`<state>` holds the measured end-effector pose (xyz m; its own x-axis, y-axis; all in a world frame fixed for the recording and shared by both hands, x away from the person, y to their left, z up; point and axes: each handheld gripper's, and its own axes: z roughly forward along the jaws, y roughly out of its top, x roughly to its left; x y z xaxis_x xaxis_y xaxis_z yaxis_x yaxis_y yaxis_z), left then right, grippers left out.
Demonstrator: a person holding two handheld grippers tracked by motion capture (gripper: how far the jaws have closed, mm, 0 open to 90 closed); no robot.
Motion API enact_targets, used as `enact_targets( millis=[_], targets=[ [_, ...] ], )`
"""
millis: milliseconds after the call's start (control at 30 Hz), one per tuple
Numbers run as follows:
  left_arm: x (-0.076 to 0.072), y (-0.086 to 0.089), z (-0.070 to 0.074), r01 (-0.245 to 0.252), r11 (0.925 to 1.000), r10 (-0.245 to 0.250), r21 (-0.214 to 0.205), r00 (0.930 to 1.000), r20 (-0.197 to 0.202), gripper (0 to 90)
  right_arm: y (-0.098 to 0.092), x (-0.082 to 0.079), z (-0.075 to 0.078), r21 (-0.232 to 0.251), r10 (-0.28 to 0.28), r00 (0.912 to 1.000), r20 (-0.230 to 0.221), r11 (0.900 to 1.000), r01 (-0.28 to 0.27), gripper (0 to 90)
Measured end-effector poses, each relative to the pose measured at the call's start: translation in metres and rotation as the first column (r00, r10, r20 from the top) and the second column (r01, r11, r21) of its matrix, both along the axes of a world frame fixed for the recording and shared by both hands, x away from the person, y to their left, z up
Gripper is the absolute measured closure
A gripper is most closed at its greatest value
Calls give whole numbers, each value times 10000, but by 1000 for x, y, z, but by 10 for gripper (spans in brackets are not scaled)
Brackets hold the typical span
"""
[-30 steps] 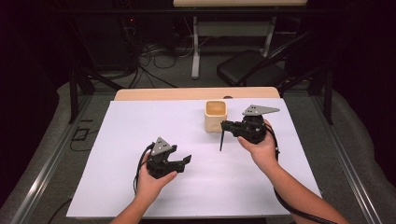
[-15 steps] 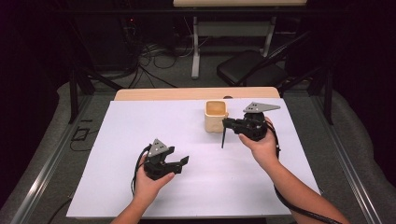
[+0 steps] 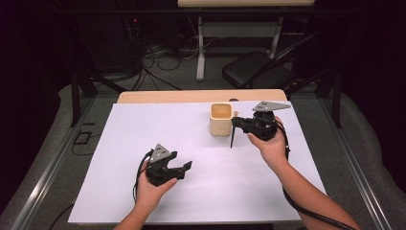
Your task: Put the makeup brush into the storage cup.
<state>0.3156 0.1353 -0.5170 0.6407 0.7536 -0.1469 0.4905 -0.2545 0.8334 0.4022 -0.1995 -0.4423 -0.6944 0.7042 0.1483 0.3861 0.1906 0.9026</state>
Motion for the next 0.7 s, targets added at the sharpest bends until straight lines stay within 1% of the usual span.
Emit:
enact_targets(
  millis=[400, 500, 700],
  targets=[
    [-3, 7, 1, -134, 9999, 134, -10, 9998, 116, 295, -5, 3, 3, -24, -198, 9998, 74, 9998, 198, 835],
    [-4, 13, 1, -279, 9996, 279, -1, 9995, 126, 295, -6, 4, 4, -38, -220, 9997, 68, 9997, 220, 836],
    [-7, 21, 0, -407, 9992, 407, 30, 9991, 135, 295, -7, 5, 6, -9, -261, 9996, 96, 9997, 261, 836]
  ],
)
